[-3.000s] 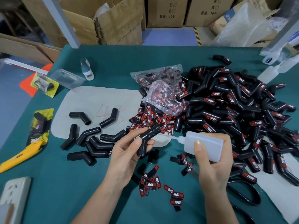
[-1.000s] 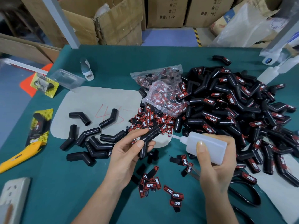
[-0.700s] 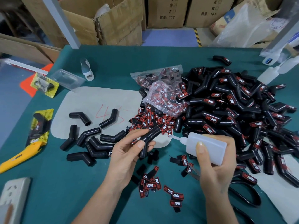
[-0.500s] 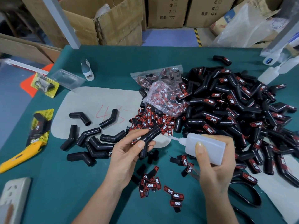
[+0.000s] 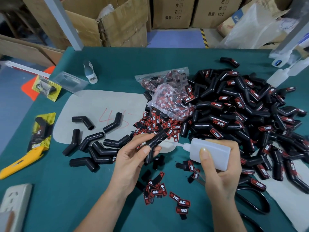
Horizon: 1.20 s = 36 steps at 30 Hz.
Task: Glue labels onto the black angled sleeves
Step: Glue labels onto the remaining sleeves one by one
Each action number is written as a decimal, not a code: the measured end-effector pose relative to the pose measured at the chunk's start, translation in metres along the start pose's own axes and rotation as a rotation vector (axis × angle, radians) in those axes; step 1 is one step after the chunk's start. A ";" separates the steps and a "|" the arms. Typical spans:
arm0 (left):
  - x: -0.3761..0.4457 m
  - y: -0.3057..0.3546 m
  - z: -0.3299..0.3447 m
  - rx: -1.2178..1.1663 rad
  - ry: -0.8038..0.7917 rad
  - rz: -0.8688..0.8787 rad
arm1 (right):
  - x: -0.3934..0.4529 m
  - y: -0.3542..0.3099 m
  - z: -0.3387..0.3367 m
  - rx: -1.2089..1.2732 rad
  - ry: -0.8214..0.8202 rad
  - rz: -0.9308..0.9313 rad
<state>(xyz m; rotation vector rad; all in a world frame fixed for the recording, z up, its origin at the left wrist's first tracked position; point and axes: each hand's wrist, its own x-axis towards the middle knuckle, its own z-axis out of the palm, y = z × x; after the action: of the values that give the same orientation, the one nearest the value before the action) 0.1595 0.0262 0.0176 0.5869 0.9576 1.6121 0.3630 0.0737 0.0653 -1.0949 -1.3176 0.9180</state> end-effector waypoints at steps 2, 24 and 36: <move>0.000 0.001 0.001 -0.001 0.001 -0.006 | 0.001 0.001 -0.001 0.006 0.013 0.004; -0.002 0.007 0.008 -0.026 0.042 -0.055 | 0.000 -0.001 -0.001 -0.001 0.015 -0.005; -0.002 0.007 0.007 -0.033 0.043 -0.048 | 0.001 -0.001 -0.003 0.007 0.027 0.004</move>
<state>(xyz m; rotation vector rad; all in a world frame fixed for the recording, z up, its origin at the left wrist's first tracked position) 0.1618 0.0264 0.0272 0.5042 0.9678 1.6001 0.3655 0.0741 0.0666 -1.1016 -1.2897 0.9073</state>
